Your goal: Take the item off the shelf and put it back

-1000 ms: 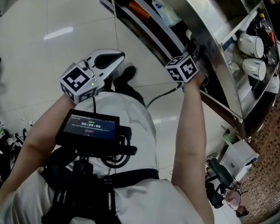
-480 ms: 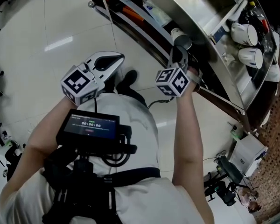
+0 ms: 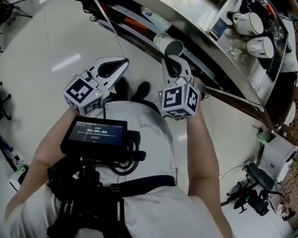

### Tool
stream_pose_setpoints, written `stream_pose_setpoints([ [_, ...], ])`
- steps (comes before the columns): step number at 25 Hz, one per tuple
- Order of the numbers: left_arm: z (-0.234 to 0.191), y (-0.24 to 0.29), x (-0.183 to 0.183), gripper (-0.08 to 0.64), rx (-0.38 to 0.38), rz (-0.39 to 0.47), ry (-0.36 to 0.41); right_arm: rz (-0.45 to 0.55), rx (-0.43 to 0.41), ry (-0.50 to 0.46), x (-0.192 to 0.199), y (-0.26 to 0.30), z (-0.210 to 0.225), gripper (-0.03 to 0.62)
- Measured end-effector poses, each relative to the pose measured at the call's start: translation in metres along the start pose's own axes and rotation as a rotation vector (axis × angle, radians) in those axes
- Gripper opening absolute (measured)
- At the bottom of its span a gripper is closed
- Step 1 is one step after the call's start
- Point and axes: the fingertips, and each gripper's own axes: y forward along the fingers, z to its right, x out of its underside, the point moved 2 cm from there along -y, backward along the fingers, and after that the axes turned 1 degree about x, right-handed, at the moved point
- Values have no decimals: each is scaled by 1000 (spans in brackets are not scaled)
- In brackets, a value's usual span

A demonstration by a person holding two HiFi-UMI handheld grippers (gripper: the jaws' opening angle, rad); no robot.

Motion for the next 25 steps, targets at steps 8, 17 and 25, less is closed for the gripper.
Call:
stream_pose_setpoints([
  [8, 7, -4, -25, 2, 13, -15, 22, 121, -36, 56, -46, -28, 7, 17],
  [17, 2, -7, -51, 2, 23, 27, 52, 270, -31, 133, -92, -52, 19, 17],
  [25, 10, -2, -61, 2, 50, 43, 72, 291, -18, 190, -91, -57, 20, 17],
])
